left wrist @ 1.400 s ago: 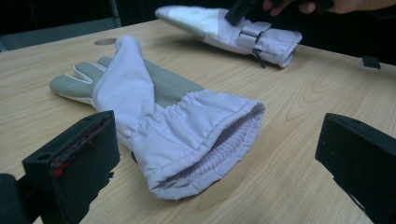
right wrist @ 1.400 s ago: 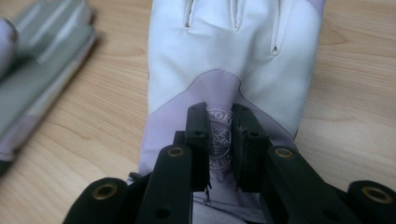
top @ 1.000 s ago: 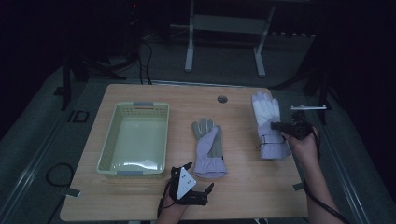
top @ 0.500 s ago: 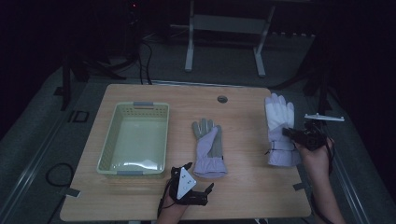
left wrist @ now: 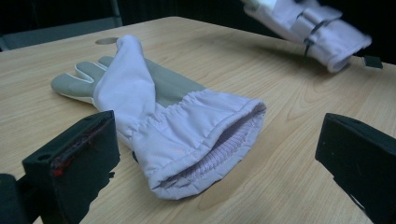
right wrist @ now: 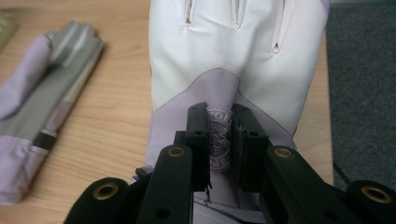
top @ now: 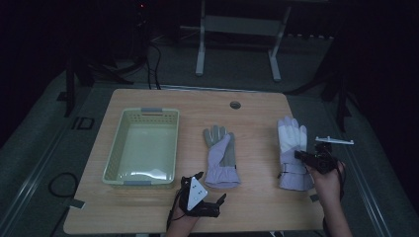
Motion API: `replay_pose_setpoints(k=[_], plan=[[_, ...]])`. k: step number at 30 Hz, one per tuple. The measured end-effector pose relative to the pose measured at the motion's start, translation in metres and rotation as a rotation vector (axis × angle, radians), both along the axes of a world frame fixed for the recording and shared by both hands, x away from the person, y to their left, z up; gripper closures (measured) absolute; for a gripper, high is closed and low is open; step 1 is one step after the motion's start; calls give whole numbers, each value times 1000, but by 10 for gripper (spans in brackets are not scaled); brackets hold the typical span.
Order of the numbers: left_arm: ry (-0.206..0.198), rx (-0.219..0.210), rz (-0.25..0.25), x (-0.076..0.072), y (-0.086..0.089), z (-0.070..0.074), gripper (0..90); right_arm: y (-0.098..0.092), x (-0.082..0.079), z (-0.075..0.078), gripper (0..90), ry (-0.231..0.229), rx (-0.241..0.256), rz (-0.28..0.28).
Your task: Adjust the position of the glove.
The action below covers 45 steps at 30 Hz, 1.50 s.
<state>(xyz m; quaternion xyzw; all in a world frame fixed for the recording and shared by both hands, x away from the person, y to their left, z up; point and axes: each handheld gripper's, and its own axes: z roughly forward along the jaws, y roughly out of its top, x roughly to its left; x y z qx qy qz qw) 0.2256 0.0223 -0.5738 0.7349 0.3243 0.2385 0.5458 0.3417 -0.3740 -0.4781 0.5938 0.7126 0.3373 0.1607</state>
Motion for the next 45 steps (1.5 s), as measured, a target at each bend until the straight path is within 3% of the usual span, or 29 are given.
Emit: replay_pose_setpoints(k=[7, 11, 19, 23, 24, 27, 31, 32, 39, 41, 45], plan=[[-2, 1, 0, 0, 0, 0, 0, 5, 12, -14, 777, 39, 5, -5], [-2, 1, -1, 0, 0, 0, 0, 10, 23, -31, 760, 77, -24, -15], [-2, 1, -2, 0, 0, 0, 0, 9, 27, -44, 683, 81, -8, -21], [-3, 2, -4, 0, 0, 0, 0, 5, 26, -37, 598, 58, 5, 20], [-3, 2, -4, 0, 0, 0, 0, 5, 24, -30, 551, 14, -37, 52], [-3, 2, -3, 0, 0, 0, 0, 2, 23, -20, 510, -36, -102, 145], [-2, 1, -6, 0, 0, 0, 0, -3, 24, -17, 469, -40, -143, 220], [-2, 1, -6, 0, 0, 0, 0, -4, 26, -20, 467, -16, -157, 246], [-3, 3, -5, 0, 0, 0, 0, -3, 30, -35, 501, -10, -125, 255], [-3, 3, -5, 0, 0, 0, 0, 1, 32, -48, 473, 6, -169, 260], [-2, 1, -6, 0, -1, 0, 0, 0, 32, -56, 405, 9, -153, 262]])
